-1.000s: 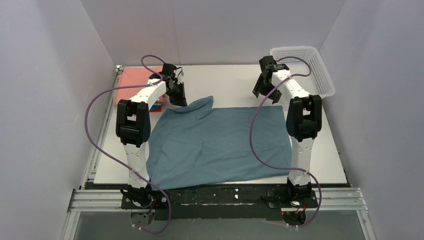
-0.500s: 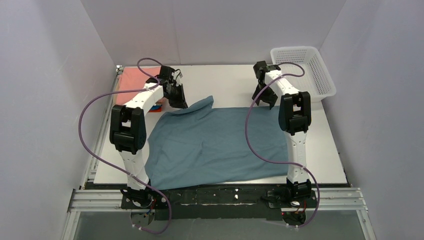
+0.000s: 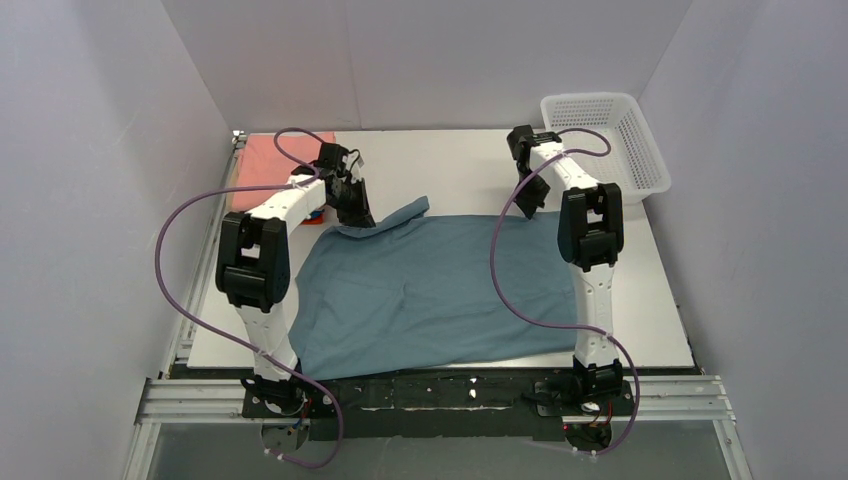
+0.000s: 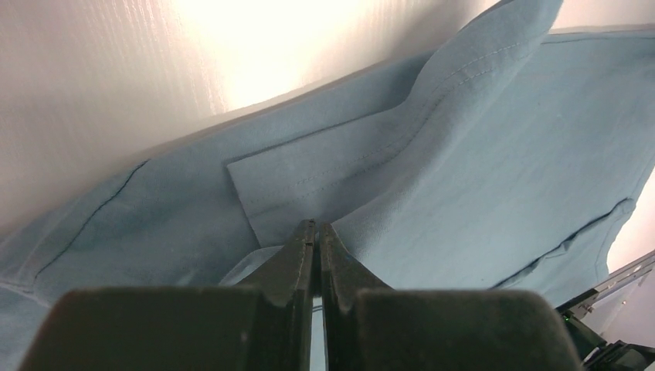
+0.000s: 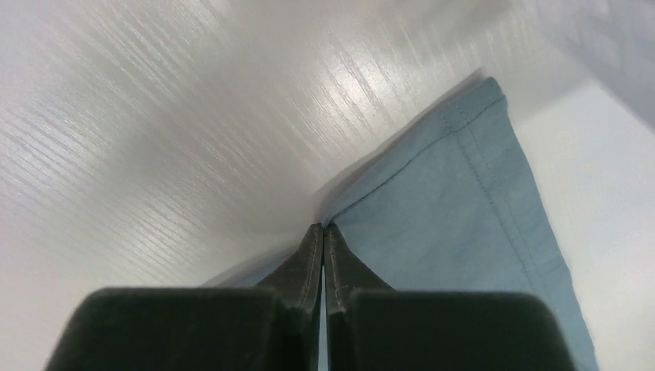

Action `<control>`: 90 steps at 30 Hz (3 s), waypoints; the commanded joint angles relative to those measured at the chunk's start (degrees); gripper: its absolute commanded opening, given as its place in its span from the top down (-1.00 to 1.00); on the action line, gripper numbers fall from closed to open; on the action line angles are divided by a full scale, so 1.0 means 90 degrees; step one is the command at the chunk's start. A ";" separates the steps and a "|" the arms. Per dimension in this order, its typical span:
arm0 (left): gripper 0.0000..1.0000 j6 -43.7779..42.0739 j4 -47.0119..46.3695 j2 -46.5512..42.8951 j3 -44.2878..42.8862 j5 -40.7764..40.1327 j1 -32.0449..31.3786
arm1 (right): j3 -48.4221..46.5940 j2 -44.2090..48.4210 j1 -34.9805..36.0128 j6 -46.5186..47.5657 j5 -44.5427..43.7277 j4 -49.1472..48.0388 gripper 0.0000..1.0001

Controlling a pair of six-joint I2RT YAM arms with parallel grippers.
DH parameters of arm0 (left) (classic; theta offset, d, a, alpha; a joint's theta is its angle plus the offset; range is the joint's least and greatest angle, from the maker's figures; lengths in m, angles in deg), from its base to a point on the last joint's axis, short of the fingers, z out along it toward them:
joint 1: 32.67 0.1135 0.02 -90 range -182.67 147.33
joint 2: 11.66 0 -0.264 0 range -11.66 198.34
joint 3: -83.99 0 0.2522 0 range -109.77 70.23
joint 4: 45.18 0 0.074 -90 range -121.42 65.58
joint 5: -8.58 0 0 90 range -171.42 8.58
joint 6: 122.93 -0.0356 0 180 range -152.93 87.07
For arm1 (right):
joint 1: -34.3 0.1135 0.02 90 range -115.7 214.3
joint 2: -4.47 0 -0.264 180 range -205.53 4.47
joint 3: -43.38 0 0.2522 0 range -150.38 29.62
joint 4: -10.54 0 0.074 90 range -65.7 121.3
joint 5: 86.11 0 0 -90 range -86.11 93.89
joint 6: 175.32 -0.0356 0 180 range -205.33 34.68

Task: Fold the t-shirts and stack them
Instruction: Grab the side of the flattened tshirt furthest away from the robot with both arms, then fold the other side of the tshirt into a rectangle, then rotate the tshirt 90 degrees

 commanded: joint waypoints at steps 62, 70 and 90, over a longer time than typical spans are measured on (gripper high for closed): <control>-0.96 0.2233 0.4728 -0.7334 0.4430 -0.0528 -0.0445 | 0.7010 0.6856 0.0632 -0.0846 -0.0964 -0.0173 -0.21; -0.97 0.2555 0.2921 -0.6002 0.4056 -0.0470 -0.0446 | 0.6636 0.7354 0.0586 0.0751 0.1091 -0.2590 -0.36; -0.96 0.2944 0.0903 -0.1847 0.3491 -0.0443 -0.0129 | 0.6211 0.4110 -0.0151 0.1195 0.3642 -0.3181 -0.28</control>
